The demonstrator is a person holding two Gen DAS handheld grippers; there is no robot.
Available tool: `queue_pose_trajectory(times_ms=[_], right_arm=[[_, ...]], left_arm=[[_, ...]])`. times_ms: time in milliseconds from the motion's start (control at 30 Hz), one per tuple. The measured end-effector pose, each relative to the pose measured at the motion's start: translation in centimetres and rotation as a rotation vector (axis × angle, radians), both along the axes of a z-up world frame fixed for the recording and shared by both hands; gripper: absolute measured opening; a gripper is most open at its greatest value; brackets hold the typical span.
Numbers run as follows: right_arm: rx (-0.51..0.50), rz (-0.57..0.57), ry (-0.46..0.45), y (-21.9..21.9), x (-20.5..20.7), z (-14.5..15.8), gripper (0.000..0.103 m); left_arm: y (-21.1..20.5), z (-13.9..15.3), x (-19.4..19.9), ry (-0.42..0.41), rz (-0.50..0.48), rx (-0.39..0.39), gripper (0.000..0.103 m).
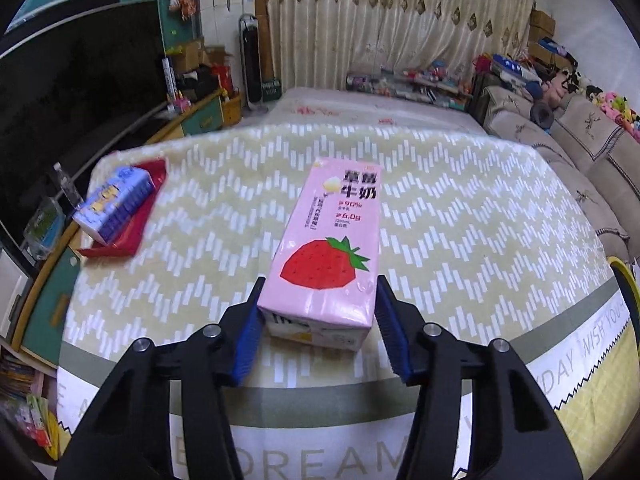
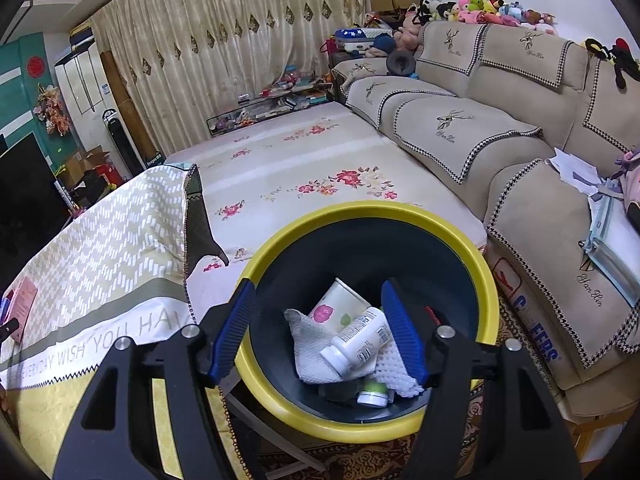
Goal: Collect trash
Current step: 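Carry the milk carton over the yellow bin and open the left gripper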
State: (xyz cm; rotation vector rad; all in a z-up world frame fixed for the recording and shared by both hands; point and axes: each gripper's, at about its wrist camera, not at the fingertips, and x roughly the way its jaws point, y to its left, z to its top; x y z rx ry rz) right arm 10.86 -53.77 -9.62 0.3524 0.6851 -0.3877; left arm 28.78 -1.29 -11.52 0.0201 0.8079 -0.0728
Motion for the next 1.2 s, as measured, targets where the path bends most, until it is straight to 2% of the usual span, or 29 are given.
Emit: queue_pose_trajectory(times_ms=[233,433,667,867,1067,1200], right_arm=[[0.001,0.008,-0.019,0.3,-0.2,0.6,0.062],[0.005,0.016,-0.042,0.4,-0.8,1.1,0.062],[0.015,0.000,-0.078,-0.6,-2.1,1.9,0.062],[0.008,-0.033,-0.116,-2.3,-3.9,3.1,0.062],[0.004,-0.071,-0.123,-4.9,-5.5,3.5,0.062],[0.005,-0.107,-0.123,-6.9,-6.8,3.2,0.063]], left_arm=[[-2.5,4.7,-3.3,-0.146,-0.053,0.061,0.049],[-6.1,9.2,-6.4,-0.236,-0.156,0.039,0.049],[-11.3,12.6,-9.0,-0.260,-0.306,0.000,0.049],[-18.6,14.5,-10.8,-0.252,-0.491,-0.057,0.049],[-27.5,14.7,-12.5,-0.239,-0.665,-0.068,0.049],[-34.6,13.3,-13.2,-0.190,-0.784,-0.065,0.049]])
